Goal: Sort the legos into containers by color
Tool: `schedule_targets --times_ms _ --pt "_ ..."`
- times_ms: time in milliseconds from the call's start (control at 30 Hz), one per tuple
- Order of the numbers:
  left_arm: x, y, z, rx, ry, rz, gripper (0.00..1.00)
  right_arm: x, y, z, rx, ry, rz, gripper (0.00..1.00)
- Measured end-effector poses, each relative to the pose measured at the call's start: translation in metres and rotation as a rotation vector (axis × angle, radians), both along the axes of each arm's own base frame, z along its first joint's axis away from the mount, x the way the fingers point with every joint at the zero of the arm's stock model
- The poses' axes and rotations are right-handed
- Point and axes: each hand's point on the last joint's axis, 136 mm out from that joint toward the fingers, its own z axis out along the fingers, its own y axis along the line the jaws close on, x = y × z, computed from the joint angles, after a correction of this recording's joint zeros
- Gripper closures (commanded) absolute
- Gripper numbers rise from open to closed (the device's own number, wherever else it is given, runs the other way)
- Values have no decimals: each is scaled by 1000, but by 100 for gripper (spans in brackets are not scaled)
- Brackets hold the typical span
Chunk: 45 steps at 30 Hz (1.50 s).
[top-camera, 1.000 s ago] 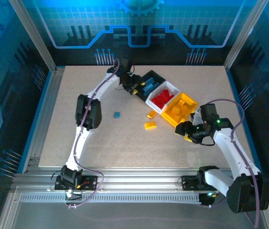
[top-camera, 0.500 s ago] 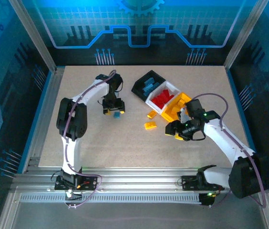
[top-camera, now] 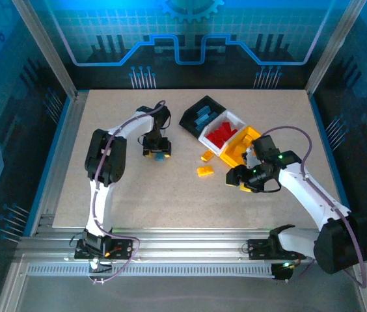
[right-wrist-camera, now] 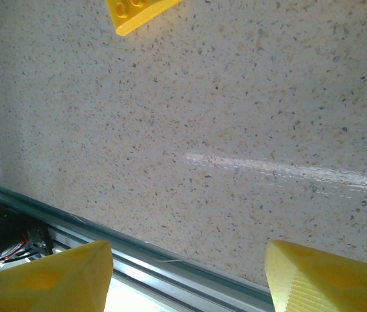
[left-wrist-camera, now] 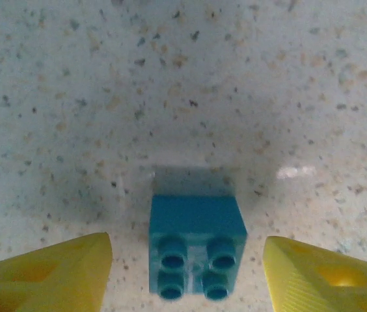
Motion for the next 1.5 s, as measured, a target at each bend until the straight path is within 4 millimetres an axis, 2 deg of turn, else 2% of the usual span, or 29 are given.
schedule_targets --times_ms 200,333,600,767,933,1033,1200,1267,1333,1467,1500 --pt "6 1 -7 29 -6 -2 45 1 0 3 0 -6 -1 36" --pt "8 2 -9 52 -10 -1 63 2 0 3 0 -9 -1 36" --pt "8 2 -7 62 -8 6 65 4 0 3 -4 -8 -1 36" --pt "16 -13 8 -17 -17 71 64 7 -2 3 -15 -12 -7 36" --pt "50 -45 45 -226 -87 218 64 15 -15 4 -16 -20 -54 36" --pt "77 -63 69 -369 -134 325 63 17 -18 3 -16 -22 -64 36" --pt "140 -97 100 -569 -234 426 63 18 -18 4 -13 -29 -67 36" --pt "159 -109 103 -621 -255 452 63 19 -19 6 -9 -38 -72 36" --pt "170 -119 94 -654 -254 479 63 20 -20 9 -6 -49 -79 36" --pt "174 -131 68 -667 -212 527 60 21 -25 15 -1 -73 -102 36" --pt "174 -134 61 -666 -199 541 57 22 -27 17 -1 -79 -109 36"
